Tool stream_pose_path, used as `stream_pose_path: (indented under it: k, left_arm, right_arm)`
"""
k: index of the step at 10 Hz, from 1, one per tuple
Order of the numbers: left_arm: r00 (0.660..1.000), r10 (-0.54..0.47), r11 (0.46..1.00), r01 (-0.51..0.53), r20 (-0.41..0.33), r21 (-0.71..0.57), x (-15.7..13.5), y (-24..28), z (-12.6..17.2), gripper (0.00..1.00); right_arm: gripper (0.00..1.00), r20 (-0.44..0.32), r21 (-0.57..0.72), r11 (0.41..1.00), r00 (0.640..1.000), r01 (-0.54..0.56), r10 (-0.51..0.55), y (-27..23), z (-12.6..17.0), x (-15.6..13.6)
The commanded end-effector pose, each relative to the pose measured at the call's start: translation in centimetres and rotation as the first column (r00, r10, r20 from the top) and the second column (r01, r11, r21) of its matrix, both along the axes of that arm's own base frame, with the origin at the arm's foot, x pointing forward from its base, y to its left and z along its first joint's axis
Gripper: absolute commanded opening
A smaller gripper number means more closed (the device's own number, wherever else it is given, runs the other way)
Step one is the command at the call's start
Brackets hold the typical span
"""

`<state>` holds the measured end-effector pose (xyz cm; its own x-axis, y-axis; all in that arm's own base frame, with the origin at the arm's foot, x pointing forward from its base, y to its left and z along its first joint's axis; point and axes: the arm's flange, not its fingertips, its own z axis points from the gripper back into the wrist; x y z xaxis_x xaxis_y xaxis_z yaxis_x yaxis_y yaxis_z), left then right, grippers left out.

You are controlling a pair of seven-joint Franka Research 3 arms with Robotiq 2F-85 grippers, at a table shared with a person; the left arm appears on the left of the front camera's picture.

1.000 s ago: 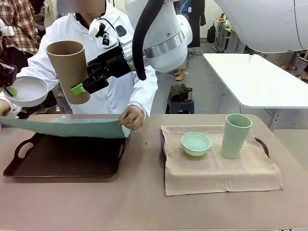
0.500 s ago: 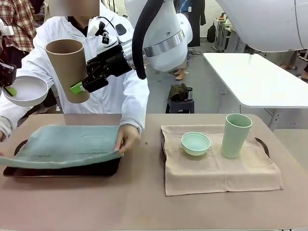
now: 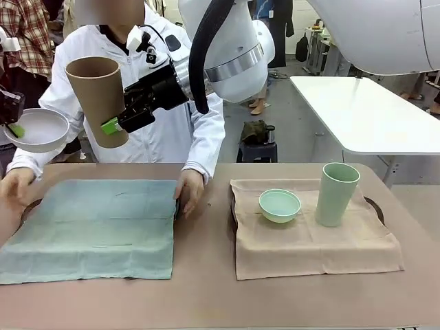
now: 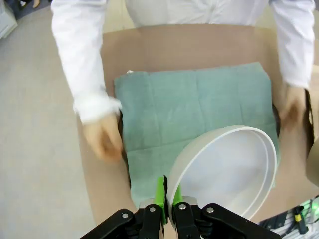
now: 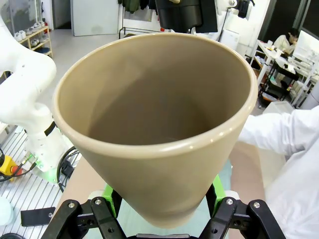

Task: Set up a tray with a mat and arrange the tableware.
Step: Place the Picnic Bowl and Reusable plastic cup back onto the Handle tray in front of the human's position.

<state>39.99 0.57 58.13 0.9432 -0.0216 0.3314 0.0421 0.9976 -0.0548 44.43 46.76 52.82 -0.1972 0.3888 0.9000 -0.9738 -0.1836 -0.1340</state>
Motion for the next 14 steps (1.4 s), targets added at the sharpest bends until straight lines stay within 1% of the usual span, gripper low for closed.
stream_pose_path:
  k: [1,14]
  left_arm:
    - [1.0,-0.004,1.0,0.004,0.004,0.002,0.09,-0.05,-0.02,0.0]
    - [1.0,-0.004,1.0,0.004,0.004,0.002,0.09,-0.05,-0.02,0.0]
  right_arm:
    - [0.21,0.003,0.001,1.0,1.0,-0.003,0.003,0.06,0.0,-0.01]
    - [0.21,0.003,0.001,1.0,1.0,-0.003,0.003,0.06,0.0,-0.01]
